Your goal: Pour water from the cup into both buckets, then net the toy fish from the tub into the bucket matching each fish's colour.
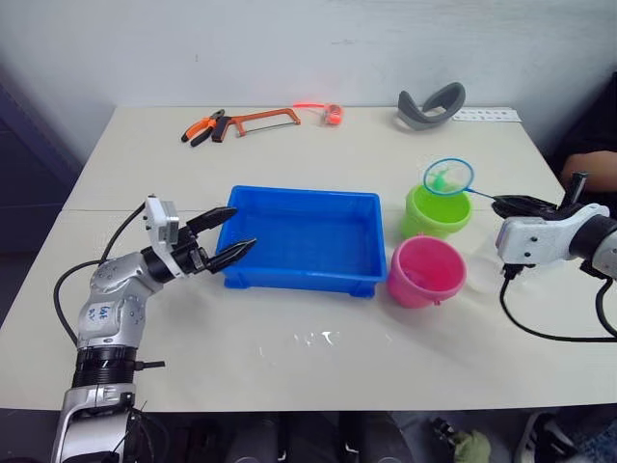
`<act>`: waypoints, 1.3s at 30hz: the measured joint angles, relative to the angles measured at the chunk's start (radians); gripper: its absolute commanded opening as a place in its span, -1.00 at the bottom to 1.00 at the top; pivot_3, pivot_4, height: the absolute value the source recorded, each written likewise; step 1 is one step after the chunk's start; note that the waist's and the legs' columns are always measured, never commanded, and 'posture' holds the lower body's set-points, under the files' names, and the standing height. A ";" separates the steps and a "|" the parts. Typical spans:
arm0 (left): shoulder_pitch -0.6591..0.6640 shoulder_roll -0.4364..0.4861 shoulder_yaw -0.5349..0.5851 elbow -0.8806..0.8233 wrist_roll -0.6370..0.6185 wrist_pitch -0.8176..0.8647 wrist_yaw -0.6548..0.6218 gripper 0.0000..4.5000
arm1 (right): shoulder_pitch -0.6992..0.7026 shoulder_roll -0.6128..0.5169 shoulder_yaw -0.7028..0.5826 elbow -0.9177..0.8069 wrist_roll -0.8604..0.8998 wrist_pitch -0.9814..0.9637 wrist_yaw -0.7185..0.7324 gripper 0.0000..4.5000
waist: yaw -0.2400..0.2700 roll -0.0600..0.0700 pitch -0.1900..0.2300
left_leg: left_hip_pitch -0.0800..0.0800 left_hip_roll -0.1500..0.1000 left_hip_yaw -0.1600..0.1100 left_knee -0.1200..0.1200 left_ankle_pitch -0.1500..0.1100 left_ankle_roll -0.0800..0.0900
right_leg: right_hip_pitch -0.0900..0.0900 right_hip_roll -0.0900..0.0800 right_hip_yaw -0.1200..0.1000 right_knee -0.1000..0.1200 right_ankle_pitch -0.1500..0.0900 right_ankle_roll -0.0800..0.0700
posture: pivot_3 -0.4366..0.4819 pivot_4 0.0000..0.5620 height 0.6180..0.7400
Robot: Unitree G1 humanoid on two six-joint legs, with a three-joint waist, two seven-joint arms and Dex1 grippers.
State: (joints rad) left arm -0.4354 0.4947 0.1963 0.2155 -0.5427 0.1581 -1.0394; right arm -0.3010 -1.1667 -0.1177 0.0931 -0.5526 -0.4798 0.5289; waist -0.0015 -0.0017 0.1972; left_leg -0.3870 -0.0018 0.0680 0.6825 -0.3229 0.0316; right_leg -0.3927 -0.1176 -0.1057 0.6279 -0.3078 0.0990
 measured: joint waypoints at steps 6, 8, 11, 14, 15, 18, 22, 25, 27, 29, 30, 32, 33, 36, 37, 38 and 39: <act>-0.005 -0.039 -0.008 0.001 0.001 -0.010 0.008 0.96 | -0.048 -0.117 0.119 0.082 -0.351 -0.114 -0.323 -1.00 | 0.000 0.001 0.000 | 0.000 0.000 0.000 0.000 0.000 0.000 | 0.000 0.001 0.001 0.000 0.000 0.000 | -0.05 -0.47 1.00; -0.005 -0.055 -0.009 0.001 0.001 -0.015 0.014 0.96 | -0.063 -0.140 0.141 0.102 -0.416 -0.120 -0.397 -1.00 | 0.000 0.001 0.000 | 0.000 0.000 0.001 0.000 0.000 -0.001 | 0.000 0.001 0.001 0.000 0.000 0.000 | -0.05 -0.47 1.00; -0.005 -0.079 -0.010 0.001 0.002 -0.027 0.024 0.96 | -0.065 -0.181 0.165 0.111 -0.491 -0.133 -0.486 -1.00 | 0.000 0.001 0.000 | 0.000 0.000 0.001 0.000 0.000 -0.001 | 0.000 0.001 0.001 0.000 0.000 0.000 | -0.05 -0.47 1.00; -0.005 -0.106 -0.016 0.009 0.003 -0.038 0.030 0.96 | -0.079 -0.218 0.191 0.129 -0.531 -0.154 -0.546 -1.00 | 0.000 0.001 0.000 | 0.000 0.000 0.001 0.000 0.000 -0.001 | 0.000 0.001 0.001 0.000 0.000 0.000 | -0.05 -0.47 1.00; -0.005 -0.115 -0.018 0.021 0.004 -0.042 0.032 0.96 | -0.086 -0.235 0.202 0.140 -0.552 -0.160 -0.577 -1.00 | 0.001 0.001 0.000 | 0.000 0.000 0.001 0.000 0.000 -0.001 | 0.000 0.001 0.001 0.000 0.000 0.000 | -0.05 -0.47 1.00; -0.014 -0.142 -0.021 0.046 0.011 -0.057 0.034 0.96 | -0.122 -0.276 0.234 0.168 -0.620 -0.177 -0.651 -1.00 | 0.000 0.001 0.001 | 0.000 0.000 0.001 0.000 0.000 -0.001 | 0.000 0.001 0.001 0.000 0.000 0.000 | -0.05 -0.47 1.00; -0.046 -0.172 -0.023 0.075 0.017 -0.083 0.033 0.96 | -0.196 -0.284 0.278 0.187 -0.699 -0.178 -0.745 -1.00 | 0.000 0.001 0.001 | 0.000 0.000 0.001 0.000 0.001 -0.001 | 0.000 0.002 0.001 0.000 0.000 0.000 | -0.05 -0.47 1.00; -0.063 -0.192 -0.031 0.080 0.018 -0.092 0.032 0.96 | -0.228 -0.285 0.307 0.191 -0.725 -0.187 -0.781 -1.00 | -0.001 0.001 0.001 | 0.000 0.000 0.001 0.000 0.001 -0.001 | 0.000 0.002 0.001 0.000 0.000 0.000 | -0.05 -0.47 1.00; -0.068 -0.204 -0.037 0.080 0.018 -0.095 0.031 0.96 | -0.229 -0.285 0.311 0.196 -0.730 -0.193 -0.797 -1.00 | 0.000 0.001 0.001 | 0.000 0.000 0.001 -0.001 0.001 -0.001 | 0.000 0.002 0.001 0.000 0.000 0.000 | -0.05 -0.47 1.00; -0.068 -0.210 -0.047 0.079 0.018 -0.093 0.028 0.96 | -0.229 -0.289 0.314 0.205 -0.733 -0.196 -0.803 -1.00 | 0.000 0.001 0.001 | 0.000 0.000 0.001 0.000 0.001 -0.001 | 0.000 0.002 0.001 0.000 0.000 0.000 | -0.05 -0.47 1.00; -0.068 -0.210 -0.053 0.076 0.017 -0.088 0.020 0.96 | -0.230 -0.299 0.323 0.209 -0.740 -0.199 -0.800 -1.00 | 0.001 0.001 0.001 | 0.000 0.000 0.001 0.000 0.001 -0.001 | 0.000 0.002 0.001 0.000 0.000 0.000 | -0.05 -0.47 1.00; -0.069 -0.210 -0.065 0.066 0.017 -0.070 0.003 0.96 | -0.237 -0.303 0.338 0.231 -0.732 -0.217 -0.762 -1.00 | 0.001 0.001 0.001 | 0.000 0.000 0.001 0.000 0.001 -0.001 | 0.000 0.002 0.001 -0.001 0.000 0.000 | -0.05 -0.47 1.00; -0.072 -0.211 -0.073 0.063 0.017 -0.065 -0.002 0.96 | -0.237 -0.303 0.347 0.244 -0.721 -0.224 -0.741 -1.00 | 0.001 0.001 0.001 | 0.000 0.000 0.001 0.000 0.001 -0.001 | 0.000 0.002 0.001 -0.001 0.000 0.000 | -0.05 -0.47 1.00; -0.097 -0.213 -0.081 0.060 0.017 -0.057 -0.007 0.96 | -0.235 -0.301 0.350 0.265 -0.691 -0.230 -0.715 -1.00 | 0.000 0.002 0.001 | 0.000 0.000 0.001 0.000 0.001 -0.001 | 0.000 0.002 0.001 0.000 0.000 0.000 | -0.05 -0.47 1.00; -0.106 -0.212 -0.082 0.045 0.016 -0.052 -0.008 0.96 | -0.235 -0.300 0.346 0.264 -0.663 -0.230 -0.713 -1.00 | -0.001 0.002 0.001 | 0.000 0.001 0.001 0.000 0.001 -0.001 | 0.000 0.002 0.001 0.000 0.000 0.000 | -0.05 -0.47 1.00; -0.107 -0.212 -0.084 0.026 0.013 -0.048 -0.011 0.96 | -0.234 -0.299 0.338 0.263 -0.631 -0.230 -0.709 -1.00 | -0.003 0.002 0.001 | 0.000 0.001 0.001 -0.001 0.001 -0.001 | 0.000 0.002 0.001 0.000 0.000 0.000 | -0.05 -0.47 1.00; -0.107 -0.211 -0.085 0.016 0.011 -0.044 -0.012 0.96 | -0.228 -0.299 0.323 0.259 -0.602 -0.228 -0.709 -1.00 | -0.003 0.002 0.001 | 0.000 0.001 0.001 -0.001 0.001 -0.001 | 0.000 0.002 0.001 0.000 0.000 0.000 | -0.05 -0.47 1.00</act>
State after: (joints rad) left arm -0.5427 0.2833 0.1111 0.2314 -0.5315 0.1137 -1.0517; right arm -0.5291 -1.4660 0.2052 0.3524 -1.1547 -0.7078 -0.1804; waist -0.0050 0.0003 0.1980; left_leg -0.3871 -0.0010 0.0690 0.6817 -0.3221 0.0304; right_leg -0.3929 -0.1152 -0.1045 0.6275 -0.3079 0.0990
